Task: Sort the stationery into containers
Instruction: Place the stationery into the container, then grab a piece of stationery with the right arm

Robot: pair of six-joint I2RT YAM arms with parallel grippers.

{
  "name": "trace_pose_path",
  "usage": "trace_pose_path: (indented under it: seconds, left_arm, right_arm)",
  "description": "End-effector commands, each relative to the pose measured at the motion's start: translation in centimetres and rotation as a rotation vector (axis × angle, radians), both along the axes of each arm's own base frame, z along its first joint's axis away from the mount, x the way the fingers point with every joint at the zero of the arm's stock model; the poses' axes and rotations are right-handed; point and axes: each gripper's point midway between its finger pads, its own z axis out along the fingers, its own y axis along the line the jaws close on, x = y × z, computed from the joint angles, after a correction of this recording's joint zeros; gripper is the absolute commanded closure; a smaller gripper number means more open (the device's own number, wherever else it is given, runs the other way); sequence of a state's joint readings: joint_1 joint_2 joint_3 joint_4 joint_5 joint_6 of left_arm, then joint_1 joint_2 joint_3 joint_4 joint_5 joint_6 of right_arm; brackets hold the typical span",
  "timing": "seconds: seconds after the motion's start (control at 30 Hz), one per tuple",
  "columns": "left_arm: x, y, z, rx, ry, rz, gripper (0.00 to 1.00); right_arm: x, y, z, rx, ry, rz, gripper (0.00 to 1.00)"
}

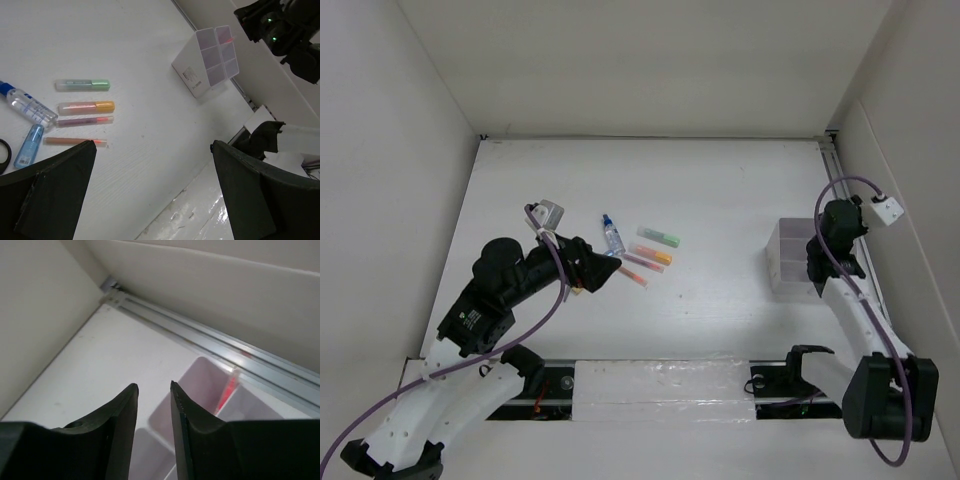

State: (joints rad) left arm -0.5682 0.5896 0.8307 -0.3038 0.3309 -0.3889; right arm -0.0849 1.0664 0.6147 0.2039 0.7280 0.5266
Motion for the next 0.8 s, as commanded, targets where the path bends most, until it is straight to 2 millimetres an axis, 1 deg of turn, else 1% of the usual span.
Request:
trace_pose_path:
  seconds: [0.0,0.03,0.07,0.1,0.13,0.17,0.2,0.23,0.27,0.3,0.33,0.37,0.4,0.43,0.5,0.53,0.57,0.6,0.63,0.67,0.7,0.73,0.77]
  left_arm:
    - [1.2,0.9,0.7,-0.005,-0.041,0.084,0.00]
    - [1.7,1.5,0.8,-0.012,-0.022,0.137,0.00]
    - [2.3,2.2,0.4,-0.007,-0.004,0.197,0.00]
    - [3.4,3.9,0.0,0.011,0.015,0.318,0.00]
    - [3.9,4.6,-0.2,0.019,0.034,0.379,0.00]
    - [4.3,5.3,-0.4,0.010,0.064,0.440,0.00]
    - [4.7,6.1,-1.4,0.039,0.106,0.495,0.00]
    - [5.3,7.4,-1.9,0.056,0.119,0.584,0.00]
    - [5.4,8.0,-1.7,0.049,0.125,0.622,0.00]
    - [5.7,8.6,-1.8,0.039,0.145,0.671,0.00]
    - [5.9,9.5,-2.1,0.047,0.156,0.721,0.00]
    - [6.1,9.7,-2.3,0.053,0.163,0.734,0.00]
    - [6.3,10.2,-2.3,0.045,0.166,0.760,0.00]
    - [6.5,10.2,-2.5,0.046,0.173,0.773,0.00]
    - [6.6,10.4,-3.0,0.067,0.185,0.784,0.00]
    - [6.8,10.3,-2.8,0.067,0.185,0.784,0.00]
    - [6.9,10.4,-3.3,0.081,0.201,0.799,0.00]
    - [6.9,10.7,-3.2,0.087,0.201,0.809,0.00]
    - [6.8,10.7,-3.2,0.087,0.201,0.809,0.00]
    - [6.9,10.9,-3.2,0.090,0.196,0.822,0.00]
    - [7.0,11.3,-3.1,0.082,0.194,0.850,0.00]
    - [7.0,11.6,-3.2,0.080,0.201,0.868,0.00]
    - [7.1,11.8,-3.2,0.082,0.196,0.882,0.00]
  right_arm:
    - [1.2,3.9,6.7,-0.015,-0.167,0.178,0.61]
    - [1.3,5.0,7.5,-0.024,-0.174,0.227,0.59]
    - [1.3,6.1,8.2,-0.037,-0.173,0.271,0.55]
    - [1.5,8.2,8.3,-0.042,-0.147,0.360,0.54]
    - [1.7,9.3,9.9,-0.055,-0.157,0.403,0.52]
    - [1.8,10.4,10.5,-0.085,-0.134,0.457,0.51]
    - [2.1,11.8,10.7,-0.100,-0.113,0.524,0.40]
    - [2.2,14.5,11.8,-0.105,-0.096,0.642,0.28]
    - [2.3,15.9,12.0,-0.114,-0.073,0.701,0.17]
    - [2.6,17.4,11.4,-0.114,-0.033,0.761,0.17]
    - [2.2,20.5,10.6,-0.098,0.014,0.881,0.17]
    - [2.2,22.0,11.5,-0.107,0.012,0.921,0.15]
    - [2.5,23.7,10.6,-0.114,0.052,0.966,0.15]
    - [2.0,26.0,10.2,-0.124,0.070,1.007,0.14]
    - [1.6,28.5,9.2,-0.130,0.097,1.063,0.14]
    - [1.7,30.0,8.2,-0.118,0.114,1.098,0.14]
    - [1.2,32.7,8.2,-0.098,0.093,1.193,0.16]
    - [0.9,34.6,7.9,-0.090,0.089,1.257,0.16]
    - [1.2,36.4,5.8,-0.087,0.136,1.301,0.16]
    - [1.1,37.8,4.5,-0.089,0.160,1.329,0.20]
    - [0.8,40.0,4.2,-0.093,0.169,1.373,0.23]
    - [0.9,41.3,3.1,-0.096,0.199,1.393,0.26]
    - [1.4,42.6,0.0,-0.101,0.279,1.406,0.37]
